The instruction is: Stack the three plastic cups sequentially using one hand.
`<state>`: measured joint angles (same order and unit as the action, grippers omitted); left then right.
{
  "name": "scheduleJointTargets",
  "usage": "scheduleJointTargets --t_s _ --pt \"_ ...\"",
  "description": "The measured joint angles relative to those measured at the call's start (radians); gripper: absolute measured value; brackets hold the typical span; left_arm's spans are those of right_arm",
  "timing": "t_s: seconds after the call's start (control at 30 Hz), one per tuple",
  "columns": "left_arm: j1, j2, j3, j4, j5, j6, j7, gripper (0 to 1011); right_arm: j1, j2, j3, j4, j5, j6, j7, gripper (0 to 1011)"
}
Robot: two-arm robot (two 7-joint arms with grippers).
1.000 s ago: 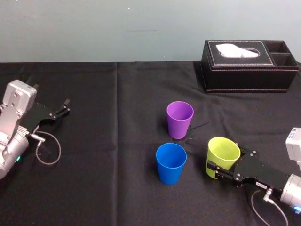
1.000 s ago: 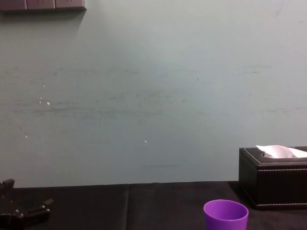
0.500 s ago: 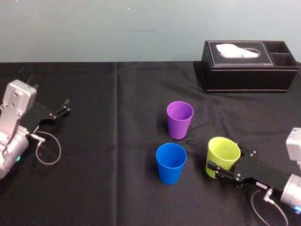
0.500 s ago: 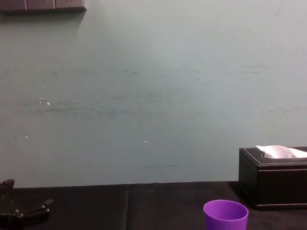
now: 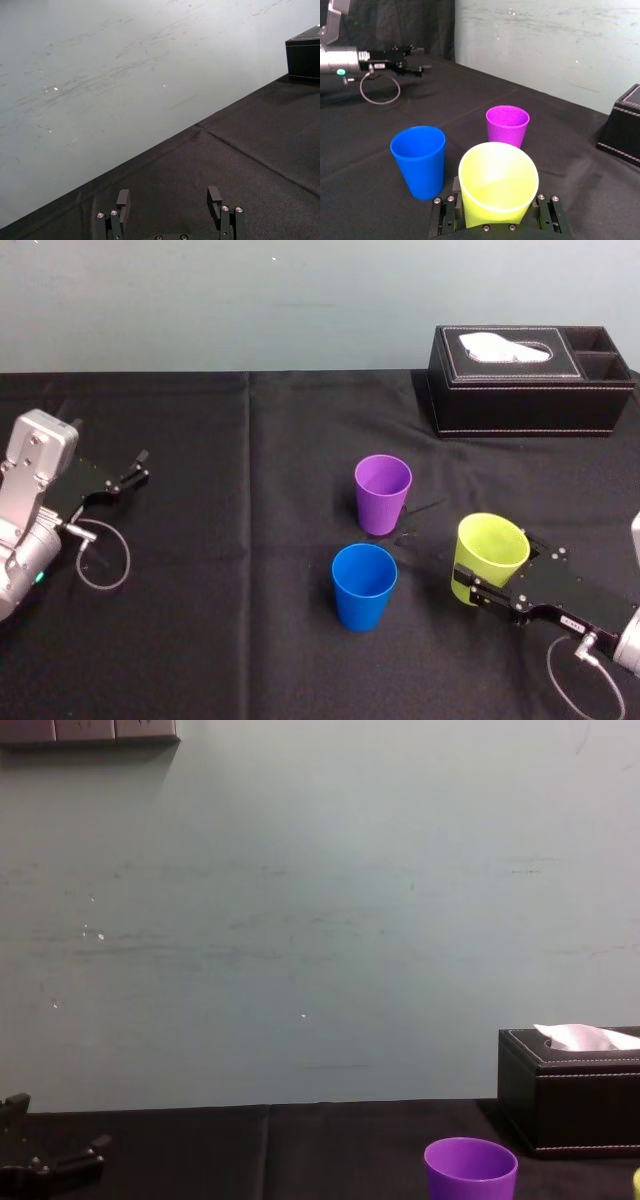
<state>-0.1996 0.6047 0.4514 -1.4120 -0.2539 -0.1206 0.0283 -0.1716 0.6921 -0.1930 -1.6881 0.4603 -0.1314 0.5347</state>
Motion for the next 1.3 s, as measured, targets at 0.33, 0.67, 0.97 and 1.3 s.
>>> scheduleJointTargets --t_s 0.33,0.67,0.97,1.3 --pt "0.0 0.0 0.0 0.0 0.0 0.0 0.0 1012 -0.004 0.038 0.053 -0.128 0.042 0.141 -0.035 735" --pt "0.0 0.0 0.0 0.0 0.0 0.0 0.0 1011 0.148 0.01 -0.009 -0.104 0.025 0.22 -0.049 735" --pt "0.0 0.0 0.0 0.0 0.0 0.0 0.0 1011 0.317 -0.059 -0.105 -0.009 -0.028 0.259 -0.061 735" --pt "0.0 0.0 0.0 0.0 0.0 0.0 0.0 1011 0.423 -0.128 -0.183 0.067 -0.069 0.283 -0.061 735"
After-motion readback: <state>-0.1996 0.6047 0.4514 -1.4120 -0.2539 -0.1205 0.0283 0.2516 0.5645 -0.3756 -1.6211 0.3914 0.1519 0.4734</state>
